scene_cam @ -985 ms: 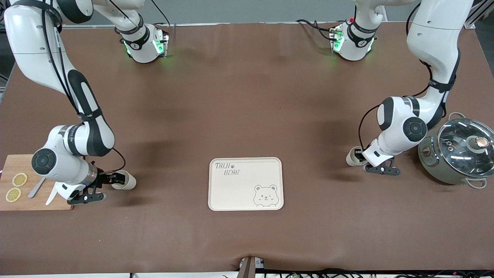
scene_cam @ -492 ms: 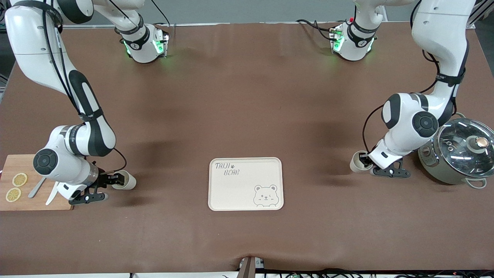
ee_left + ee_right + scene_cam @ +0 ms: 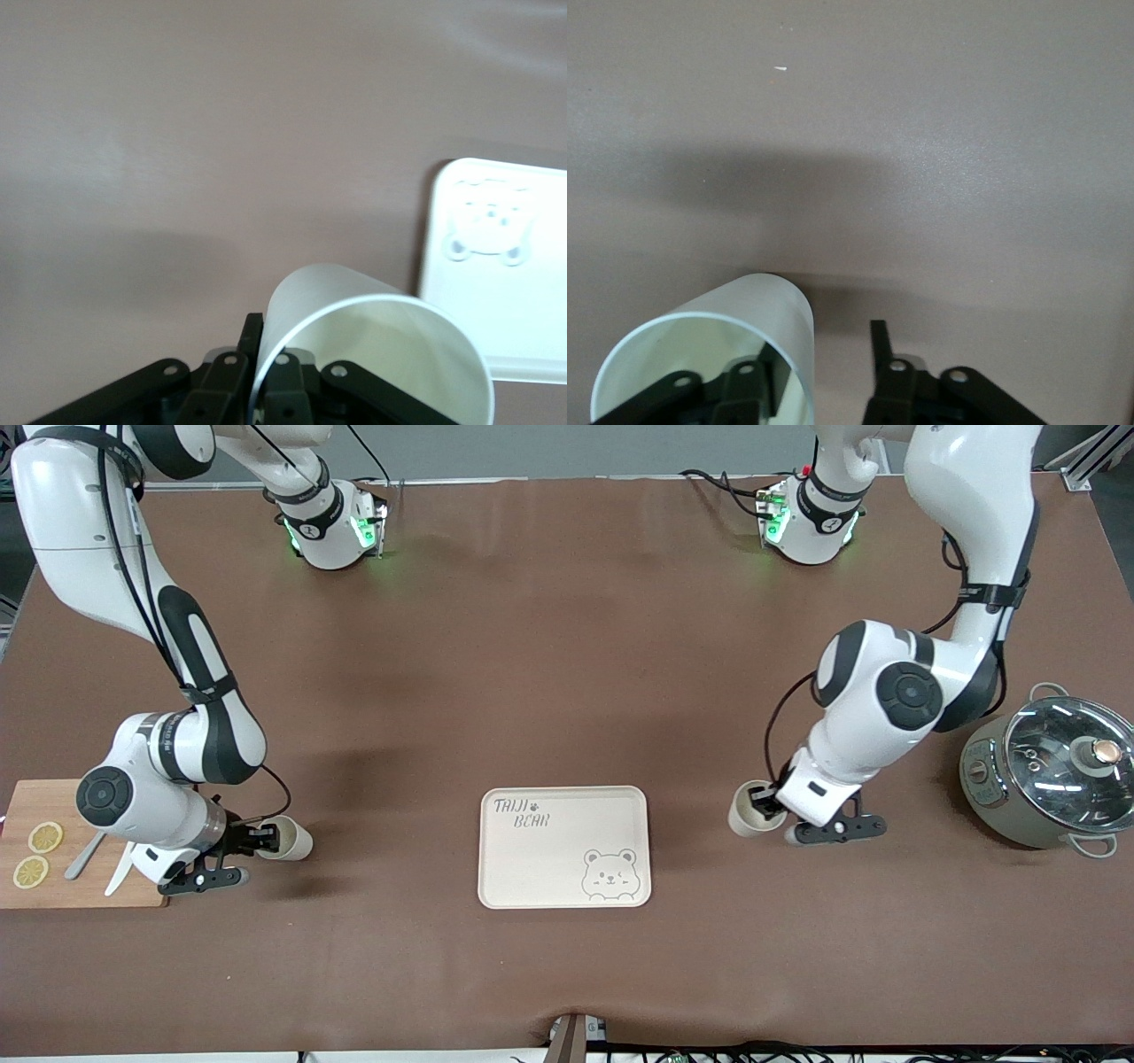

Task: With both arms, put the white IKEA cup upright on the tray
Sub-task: 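Carry the cup over the tray with the left gripper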

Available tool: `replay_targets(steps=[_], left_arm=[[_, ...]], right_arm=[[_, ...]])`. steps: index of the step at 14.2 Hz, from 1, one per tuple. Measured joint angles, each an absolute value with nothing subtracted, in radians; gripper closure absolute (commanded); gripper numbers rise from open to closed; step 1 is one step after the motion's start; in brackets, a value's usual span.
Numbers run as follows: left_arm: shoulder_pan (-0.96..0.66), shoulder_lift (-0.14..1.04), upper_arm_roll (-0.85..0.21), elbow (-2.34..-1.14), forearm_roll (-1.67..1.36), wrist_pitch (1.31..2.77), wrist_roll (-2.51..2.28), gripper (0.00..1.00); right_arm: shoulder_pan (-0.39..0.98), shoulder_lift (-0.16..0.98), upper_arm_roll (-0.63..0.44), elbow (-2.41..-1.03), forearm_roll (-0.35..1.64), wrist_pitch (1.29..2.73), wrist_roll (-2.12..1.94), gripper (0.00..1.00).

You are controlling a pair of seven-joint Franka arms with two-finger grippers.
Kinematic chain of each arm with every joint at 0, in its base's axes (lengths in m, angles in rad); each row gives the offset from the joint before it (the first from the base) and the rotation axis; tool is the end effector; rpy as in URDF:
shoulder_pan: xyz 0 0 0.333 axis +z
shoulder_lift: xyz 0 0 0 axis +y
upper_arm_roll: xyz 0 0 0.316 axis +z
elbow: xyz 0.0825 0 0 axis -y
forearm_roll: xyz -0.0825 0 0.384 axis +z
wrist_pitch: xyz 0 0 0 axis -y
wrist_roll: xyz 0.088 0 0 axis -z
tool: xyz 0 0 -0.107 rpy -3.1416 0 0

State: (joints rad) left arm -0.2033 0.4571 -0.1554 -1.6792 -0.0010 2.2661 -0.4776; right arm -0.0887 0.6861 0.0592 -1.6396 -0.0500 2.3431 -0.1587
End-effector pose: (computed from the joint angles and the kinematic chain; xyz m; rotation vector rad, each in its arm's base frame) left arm 0.6436 -0.2284 0.3526 3.0138 0.2111 0.1450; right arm 0.6897 -0.0260 0.2174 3.1321 0.2354 0.0297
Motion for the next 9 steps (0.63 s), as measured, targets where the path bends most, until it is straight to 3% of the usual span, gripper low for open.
replay_targets(steps=[3, 9], left_arm=[[-0.271, 0.555, -0.154, -1.538, -0.001, 2.175, -0.592, 1.00], [-0.366, 0.752, -0.150, -1.341, -0.001, 2.159, -0.776, 1.00]], right_arm=[[-0.088, 0.686, 0.060, -1.639, -0.050, 2.343, -0.159, 1.00], [-0.085, 0.685, 0.064, -1.632, -0.050, 2.335, -0.159, 1.00]])
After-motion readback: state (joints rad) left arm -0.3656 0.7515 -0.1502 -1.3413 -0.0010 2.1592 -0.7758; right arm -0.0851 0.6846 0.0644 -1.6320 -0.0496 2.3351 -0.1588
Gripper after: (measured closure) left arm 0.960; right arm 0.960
